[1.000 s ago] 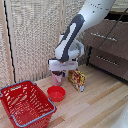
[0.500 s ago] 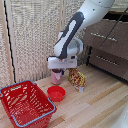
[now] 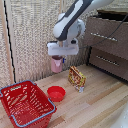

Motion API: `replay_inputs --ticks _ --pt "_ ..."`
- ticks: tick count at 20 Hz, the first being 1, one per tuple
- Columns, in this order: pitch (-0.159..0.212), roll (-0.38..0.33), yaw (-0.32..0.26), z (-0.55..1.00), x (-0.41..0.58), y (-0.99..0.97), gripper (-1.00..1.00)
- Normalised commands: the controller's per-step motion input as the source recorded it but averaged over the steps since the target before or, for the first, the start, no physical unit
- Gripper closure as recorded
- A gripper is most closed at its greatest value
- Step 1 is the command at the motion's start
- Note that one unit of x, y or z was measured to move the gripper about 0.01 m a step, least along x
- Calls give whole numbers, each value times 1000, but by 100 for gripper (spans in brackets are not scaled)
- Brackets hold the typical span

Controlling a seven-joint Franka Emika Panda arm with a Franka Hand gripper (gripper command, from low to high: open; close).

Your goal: Compassionately, move the pinch receptors towards pink recepticle. Embrace the recepticle delicately and rise accordingly. Progress forward guided by applied tension and move towards the highest section of the storage unit. Place the recepticle delicately and shut the storage unit.

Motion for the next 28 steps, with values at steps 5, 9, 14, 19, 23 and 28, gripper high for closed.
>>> replay_inputs --ticks 5,9,14,19,23,28 --pt "18 -3 -145 1000 215 0 100" --pt "0 -18 -161 1000 175 0 100" --pt "11 -16 -160 1000 187 0 100" --pt "50 -14 -161 1000 198 -24 100" --pt "66 -9 -187 1000 226 -113 100" --pt "63 -2 -175 983 188 -315 100"
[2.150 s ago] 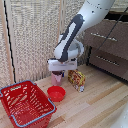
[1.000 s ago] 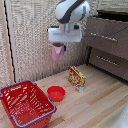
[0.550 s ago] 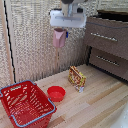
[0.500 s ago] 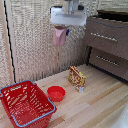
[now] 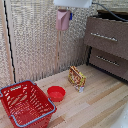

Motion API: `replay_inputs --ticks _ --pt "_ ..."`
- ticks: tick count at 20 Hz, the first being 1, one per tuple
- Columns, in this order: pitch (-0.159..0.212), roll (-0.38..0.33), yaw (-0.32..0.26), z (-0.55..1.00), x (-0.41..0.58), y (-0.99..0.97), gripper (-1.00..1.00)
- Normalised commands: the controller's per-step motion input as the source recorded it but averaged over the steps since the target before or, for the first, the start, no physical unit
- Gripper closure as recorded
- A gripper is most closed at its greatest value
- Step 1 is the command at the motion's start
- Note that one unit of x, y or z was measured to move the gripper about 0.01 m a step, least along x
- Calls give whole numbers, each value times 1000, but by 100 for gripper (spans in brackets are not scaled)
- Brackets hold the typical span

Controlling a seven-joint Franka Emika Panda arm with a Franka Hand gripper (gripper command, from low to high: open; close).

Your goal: Compassionately, move the pinch receptors towards pink recepticle. Embrace the recepticle delicately and rise accordingly. Progress forward guided by applied tension and move towards the highest section of the storage unit. Place the recepticle delicately and shut the storage unit.

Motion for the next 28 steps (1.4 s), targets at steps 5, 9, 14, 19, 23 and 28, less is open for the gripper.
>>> replay_inputs --ticks 5,9,14,19,23,28 --pt "37 42 -213 817 61 -424 100" --pt "14 77 -196 718 6 -438 100" --pt "11 76 -181 683 0 -509 100" --pt "18 63 -162 632 -12 -608 100" --pt "45 82 -83 533 -100 -804 100" --pt "91 65 -75 370 -192 -871 100"
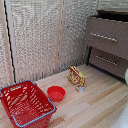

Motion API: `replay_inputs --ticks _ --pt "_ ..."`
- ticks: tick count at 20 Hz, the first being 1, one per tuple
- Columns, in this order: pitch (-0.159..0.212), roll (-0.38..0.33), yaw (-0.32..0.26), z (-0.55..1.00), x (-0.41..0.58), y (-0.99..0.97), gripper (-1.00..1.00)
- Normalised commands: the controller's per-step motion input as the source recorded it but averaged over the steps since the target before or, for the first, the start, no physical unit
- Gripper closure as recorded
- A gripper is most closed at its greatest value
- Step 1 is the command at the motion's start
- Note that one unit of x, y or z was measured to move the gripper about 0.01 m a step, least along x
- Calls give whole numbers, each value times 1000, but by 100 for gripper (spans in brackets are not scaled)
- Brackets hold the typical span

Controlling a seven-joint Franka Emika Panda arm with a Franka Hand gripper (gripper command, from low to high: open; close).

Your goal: Compassionately, move the pinch receptors towards pink recepticle. Embrace the recepticle delicately and rise accordingly. Progress forward guided by applied tension and move towards the highest section of the storage unit. Place the recepticle delicately and shut the storage unit.

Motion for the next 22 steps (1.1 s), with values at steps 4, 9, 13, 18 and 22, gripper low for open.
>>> replay_inputs --ticks 4,9,13,18,22 --pt "94 57 -28 154 -187 -993 100" --pt "103 57 -12 115 -208 -1000 100" --pt "88 74 0 9 -179 -1000 100" --pt "30 35 0 -271 -190 -786 100" --pt "-30 3 0 -381 -382 -577 100"
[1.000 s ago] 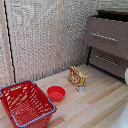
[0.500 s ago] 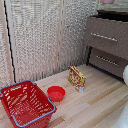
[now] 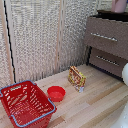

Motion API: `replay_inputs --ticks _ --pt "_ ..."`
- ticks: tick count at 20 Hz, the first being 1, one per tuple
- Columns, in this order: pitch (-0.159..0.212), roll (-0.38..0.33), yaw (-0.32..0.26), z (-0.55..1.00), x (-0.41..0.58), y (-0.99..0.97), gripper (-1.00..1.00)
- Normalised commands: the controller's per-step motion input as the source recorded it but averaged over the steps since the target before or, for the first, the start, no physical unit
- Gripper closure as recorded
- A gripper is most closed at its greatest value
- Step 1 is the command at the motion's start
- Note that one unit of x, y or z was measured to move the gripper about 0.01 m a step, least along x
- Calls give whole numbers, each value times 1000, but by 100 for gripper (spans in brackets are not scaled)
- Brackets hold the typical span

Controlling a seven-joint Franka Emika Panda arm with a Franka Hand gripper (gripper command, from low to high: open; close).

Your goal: Compassionately, move the pinch receptors towards pink recepticle. Embrace the recepticle delicately and rise accordingly. Progress forward guided by applied tension and move towards the highest section of the storage unit. Place the recepticle delicately and shut the storage unit.

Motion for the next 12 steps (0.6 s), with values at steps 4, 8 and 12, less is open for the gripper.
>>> replay_inputs --ticks 4,8,12 --pt "-17 -28 2 -385 -506 -299 100" --pt "0 -61 0 -166 -494 -186 100" --pt "0 -180 4 197 -298 0 -100"
